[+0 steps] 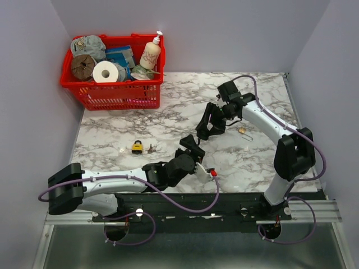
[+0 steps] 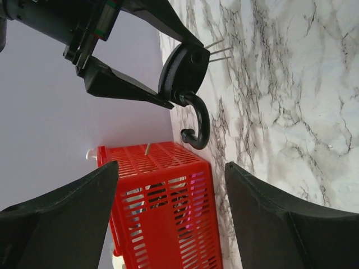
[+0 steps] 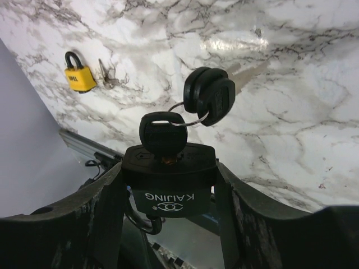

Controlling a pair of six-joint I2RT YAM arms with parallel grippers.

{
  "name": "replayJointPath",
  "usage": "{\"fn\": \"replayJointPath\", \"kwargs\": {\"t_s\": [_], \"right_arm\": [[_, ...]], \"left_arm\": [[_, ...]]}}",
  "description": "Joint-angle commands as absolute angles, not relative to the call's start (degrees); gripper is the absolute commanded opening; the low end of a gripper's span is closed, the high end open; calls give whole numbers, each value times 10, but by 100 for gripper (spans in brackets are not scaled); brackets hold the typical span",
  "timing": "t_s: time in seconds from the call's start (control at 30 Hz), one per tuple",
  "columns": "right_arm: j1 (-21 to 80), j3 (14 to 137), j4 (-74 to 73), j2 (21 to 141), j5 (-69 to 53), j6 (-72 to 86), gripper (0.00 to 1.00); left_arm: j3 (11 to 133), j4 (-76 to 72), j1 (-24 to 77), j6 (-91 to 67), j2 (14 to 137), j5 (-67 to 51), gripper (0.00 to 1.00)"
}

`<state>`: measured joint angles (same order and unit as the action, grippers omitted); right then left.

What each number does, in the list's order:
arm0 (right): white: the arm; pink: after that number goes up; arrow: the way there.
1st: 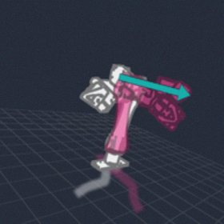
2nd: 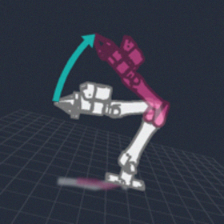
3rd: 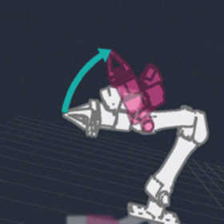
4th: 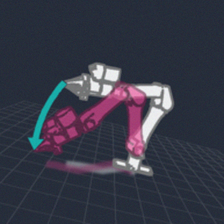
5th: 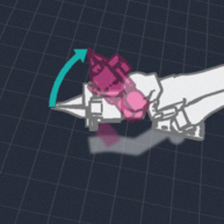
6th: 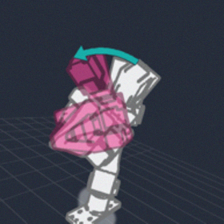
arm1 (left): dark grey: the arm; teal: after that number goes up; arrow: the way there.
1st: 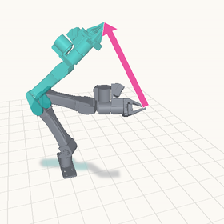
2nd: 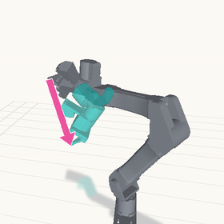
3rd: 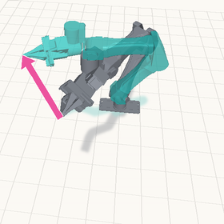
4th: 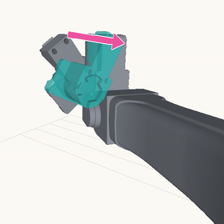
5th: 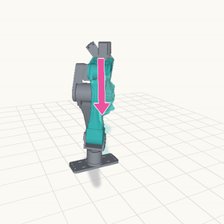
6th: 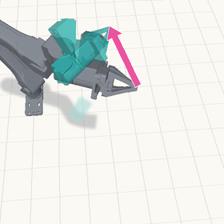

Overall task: Lock with the key
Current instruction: Lock the lock.

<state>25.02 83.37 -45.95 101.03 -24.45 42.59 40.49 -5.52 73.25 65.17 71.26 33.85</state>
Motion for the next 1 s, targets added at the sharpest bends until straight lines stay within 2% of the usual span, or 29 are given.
{"fn": "replayJointPath", "kwargs": {"t_s": [0.0,0.1,0.37,0.6,0.8,0.97], "right_arm": [[251,817,-429,955,-307,455,1],[251,808,-422,946,-317,461,1],[253,802,-416,933,-323,461,1],[262,780,-404,921,-335,465,1],[265,770,-400,913,-342,469,1],[270,770,-399,916,-345,471,1]], "left_arm": [[388,-118,738,696,738,367,81],[381,-118,741,702,742,358,79],[374,-99,747,683,738,355,81],[393,-120,736,674,768,379,73],[397,-129,724,681,778,388,58],[392,-143,724,688,779,390,34]]}}
